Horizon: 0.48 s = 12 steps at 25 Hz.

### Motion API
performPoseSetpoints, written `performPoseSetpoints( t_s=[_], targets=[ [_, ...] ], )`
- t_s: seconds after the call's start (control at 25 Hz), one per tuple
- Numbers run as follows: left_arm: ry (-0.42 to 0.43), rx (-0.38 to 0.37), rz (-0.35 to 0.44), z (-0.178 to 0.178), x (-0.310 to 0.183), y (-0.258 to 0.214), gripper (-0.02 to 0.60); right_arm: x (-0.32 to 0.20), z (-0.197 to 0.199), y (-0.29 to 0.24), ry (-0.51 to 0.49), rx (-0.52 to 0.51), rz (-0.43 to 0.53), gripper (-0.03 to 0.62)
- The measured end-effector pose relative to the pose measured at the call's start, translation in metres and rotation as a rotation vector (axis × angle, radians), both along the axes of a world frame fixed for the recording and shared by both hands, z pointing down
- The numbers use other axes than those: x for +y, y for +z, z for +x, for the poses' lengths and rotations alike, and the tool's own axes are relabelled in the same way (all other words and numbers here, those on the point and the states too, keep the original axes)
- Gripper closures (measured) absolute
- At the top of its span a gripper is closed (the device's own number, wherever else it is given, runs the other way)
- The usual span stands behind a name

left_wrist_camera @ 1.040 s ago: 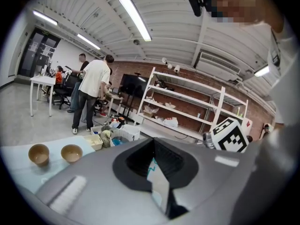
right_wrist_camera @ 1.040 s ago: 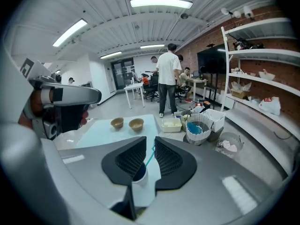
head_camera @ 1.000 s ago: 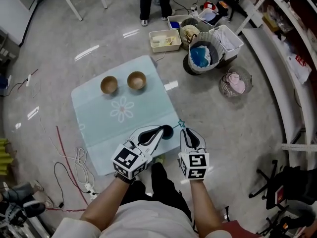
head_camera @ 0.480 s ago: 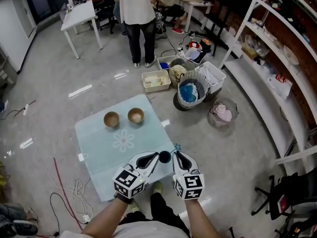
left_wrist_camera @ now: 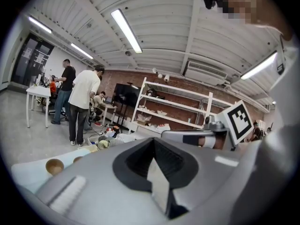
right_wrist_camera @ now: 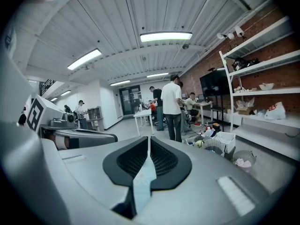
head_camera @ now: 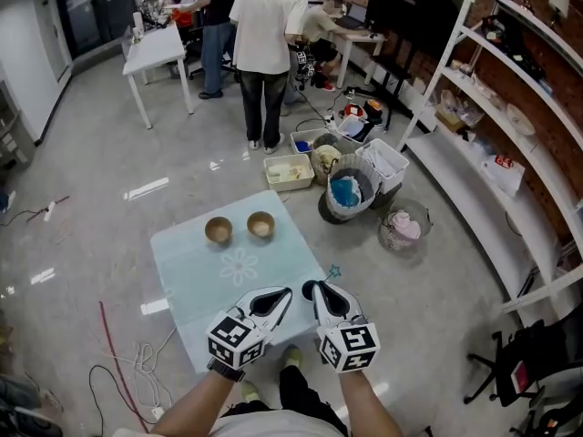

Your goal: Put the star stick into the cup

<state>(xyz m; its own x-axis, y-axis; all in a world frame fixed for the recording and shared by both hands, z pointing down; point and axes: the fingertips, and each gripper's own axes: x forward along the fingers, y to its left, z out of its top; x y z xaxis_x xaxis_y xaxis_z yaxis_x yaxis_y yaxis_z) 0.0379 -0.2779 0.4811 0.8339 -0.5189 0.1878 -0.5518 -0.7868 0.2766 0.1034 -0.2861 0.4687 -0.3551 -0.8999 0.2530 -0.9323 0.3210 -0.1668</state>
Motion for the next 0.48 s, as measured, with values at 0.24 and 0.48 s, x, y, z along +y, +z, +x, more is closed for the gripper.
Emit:
performPoseSetpoints(
  t_s=[0.24,0.48],
  targets=[
    [-0.013,0.012,0.029,-0.027,0.024,-0.024,0.575,0.025,-0.029,-0.030,-0.010,-0.005,0.058,0.582],
    [-0.033,0.030,0.068,-0.045,0.041,-0.050,0.575,0.043,-0.047,-0.057,-0.016,-0.013,0.104,0.583]
  ],
)
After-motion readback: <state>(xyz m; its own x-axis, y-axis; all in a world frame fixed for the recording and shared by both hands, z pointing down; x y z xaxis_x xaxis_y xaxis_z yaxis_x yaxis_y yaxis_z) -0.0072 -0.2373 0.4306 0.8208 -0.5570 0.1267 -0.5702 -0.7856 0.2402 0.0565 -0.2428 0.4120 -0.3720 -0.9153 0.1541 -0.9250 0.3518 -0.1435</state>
